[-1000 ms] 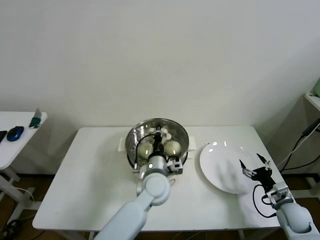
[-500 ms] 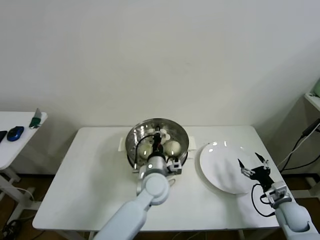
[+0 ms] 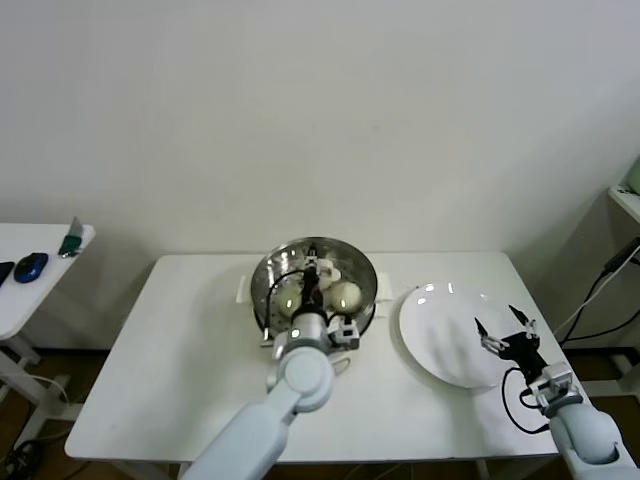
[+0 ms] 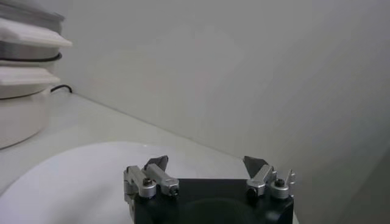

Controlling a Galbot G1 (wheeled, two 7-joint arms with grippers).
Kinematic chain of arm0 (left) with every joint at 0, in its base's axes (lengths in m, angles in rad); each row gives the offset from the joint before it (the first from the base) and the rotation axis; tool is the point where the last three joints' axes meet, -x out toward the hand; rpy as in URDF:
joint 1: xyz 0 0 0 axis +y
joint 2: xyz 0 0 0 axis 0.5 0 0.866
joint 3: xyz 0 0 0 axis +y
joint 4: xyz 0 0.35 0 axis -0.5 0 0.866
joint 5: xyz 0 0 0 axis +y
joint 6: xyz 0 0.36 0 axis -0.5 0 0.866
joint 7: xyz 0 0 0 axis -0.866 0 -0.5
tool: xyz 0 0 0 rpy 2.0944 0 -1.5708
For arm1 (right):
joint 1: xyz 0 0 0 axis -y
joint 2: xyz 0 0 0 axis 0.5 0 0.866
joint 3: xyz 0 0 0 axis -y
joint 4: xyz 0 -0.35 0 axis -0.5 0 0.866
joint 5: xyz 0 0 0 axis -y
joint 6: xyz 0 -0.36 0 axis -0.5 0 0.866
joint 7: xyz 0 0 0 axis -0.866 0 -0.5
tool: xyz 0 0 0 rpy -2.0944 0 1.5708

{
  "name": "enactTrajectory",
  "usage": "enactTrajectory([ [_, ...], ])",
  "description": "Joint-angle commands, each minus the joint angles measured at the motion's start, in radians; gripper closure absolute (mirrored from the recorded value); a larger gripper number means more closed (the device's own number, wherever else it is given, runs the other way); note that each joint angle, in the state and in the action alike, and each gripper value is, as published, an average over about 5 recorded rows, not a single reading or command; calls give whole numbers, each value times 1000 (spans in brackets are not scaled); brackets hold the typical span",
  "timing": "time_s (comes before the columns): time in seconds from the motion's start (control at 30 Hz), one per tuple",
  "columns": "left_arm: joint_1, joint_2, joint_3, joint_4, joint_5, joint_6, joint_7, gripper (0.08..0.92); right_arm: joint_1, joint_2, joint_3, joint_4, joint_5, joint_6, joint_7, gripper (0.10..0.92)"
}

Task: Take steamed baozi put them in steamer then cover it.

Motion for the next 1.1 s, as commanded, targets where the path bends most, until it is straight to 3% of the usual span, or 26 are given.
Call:
enactTrajectory([
  [0.03,23,42,-2,-109,-63,49,2,534,2,0,1,6,3,-15,1,203],
  [0.4,143,99,-26,-273,-108,49,-24,223,-3,-2,-3,46,22,-118,16,203],
  [0.67,278,160,-127,-411,-206,35,-122,177,-12,5,3,83,14,-145,16,203],
  [0.9,409,210,-380,-514,-695,-159,-309,177,-54,3,9,133,40,-139,6,203],
  [1.1,576,158,-668,-508,-1051,-505,-355,177,-44,-2,6,145,37,-137,-9,203],
])
